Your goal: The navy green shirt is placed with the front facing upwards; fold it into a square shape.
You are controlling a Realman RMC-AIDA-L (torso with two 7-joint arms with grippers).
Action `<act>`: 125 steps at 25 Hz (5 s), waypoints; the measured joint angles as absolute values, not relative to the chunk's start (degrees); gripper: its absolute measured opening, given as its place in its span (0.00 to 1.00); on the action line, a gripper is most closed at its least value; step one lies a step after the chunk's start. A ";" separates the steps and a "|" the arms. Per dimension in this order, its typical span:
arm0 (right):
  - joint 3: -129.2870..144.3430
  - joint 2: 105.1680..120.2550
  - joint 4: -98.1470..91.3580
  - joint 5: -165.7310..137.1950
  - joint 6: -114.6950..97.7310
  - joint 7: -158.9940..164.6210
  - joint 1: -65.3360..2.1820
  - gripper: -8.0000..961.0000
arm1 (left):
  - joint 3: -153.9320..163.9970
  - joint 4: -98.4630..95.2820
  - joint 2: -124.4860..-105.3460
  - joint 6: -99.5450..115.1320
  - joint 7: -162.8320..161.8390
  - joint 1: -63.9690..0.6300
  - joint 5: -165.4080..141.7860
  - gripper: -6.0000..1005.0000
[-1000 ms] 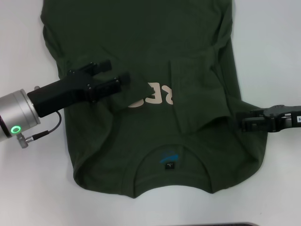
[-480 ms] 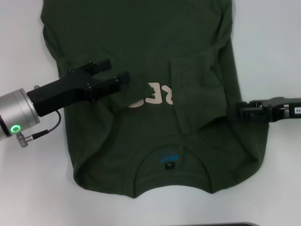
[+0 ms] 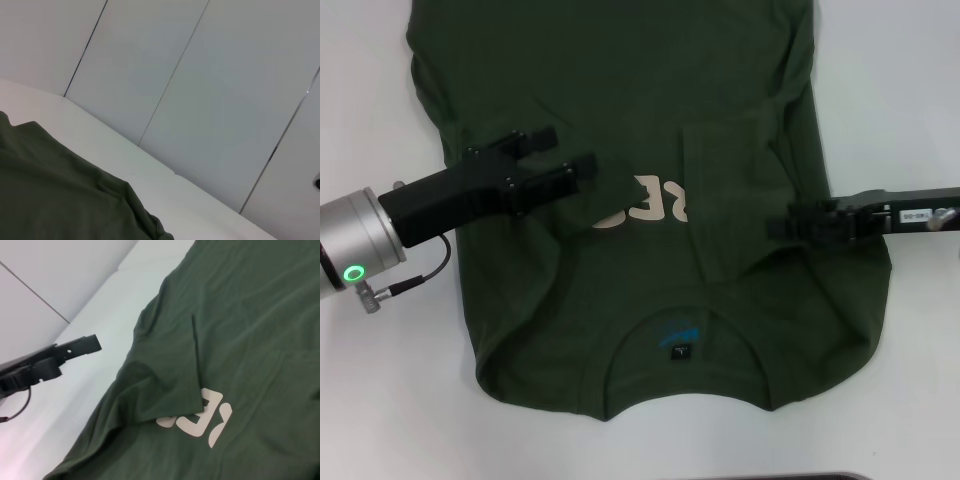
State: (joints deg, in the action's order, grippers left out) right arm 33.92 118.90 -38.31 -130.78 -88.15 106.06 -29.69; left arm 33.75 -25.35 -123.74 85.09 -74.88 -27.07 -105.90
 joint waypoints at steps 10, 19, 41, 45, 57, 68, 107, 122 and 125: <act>39.02 119.36 -34.98 -130.60 -83.88 106.06 -31.45 0.73 | 33.75 -25.43 -123.72 85.07 -75.26 -27.07 -105.90 0.84; 38.59 119.24 -35.24 -126.66 -88.10 104.01 -31.12 0.73 | 33.38 -25.53 -123.58 85.07 -75.32 -27.15 -105.90 0.84; 34.12 110.78 -35.69 -124.90 -88.42 111.36 -21.35 0.73 | 33.22 -25.50 -123.59 84.98 -75.32 -27.63 -105.90 0.84; 34.33 111.06 -35.61 -126.00 -88.31 111.40 -21.43 0.73 | 33.22 -25.43 -123.64 84.98 -75.32 -27.67 -105.90 0.84; 34.14 111.36 -35.08 -127.97 -87.33 111.84 -21.88 0.73 | 33.22 -25.42 -123.65 84.99 -75.32 -27.73 -105.90 0.84; 34.71 111.95 -35.04 -127.97 -87.32 111.88 -22.17 0.73 | 33.22 -25.58 -123.65 84.99 -75.32 -27.87 -105.90 0.84; 35.23 113.97 -34.81 -129.53 -88.28 110.18 -23.39 0.35 | 33.22 -25.57 -123.47 84.90 -75.32 -28.22 -105.90 0.84; 33.10 113.74 -34.81 -129.19 -88.64 108.80 -21.45 0.01 | 33.17 -25.57 -123.46 84.99 -75.52 -28.46 -105.90 0.84; 30.08 113.50 -34.81 -129.14 -88.92 107.59 -19.22 0.01 | 33.13 -25.61 -123.38 85.18 -76.08 -28.43 -105.90 0.84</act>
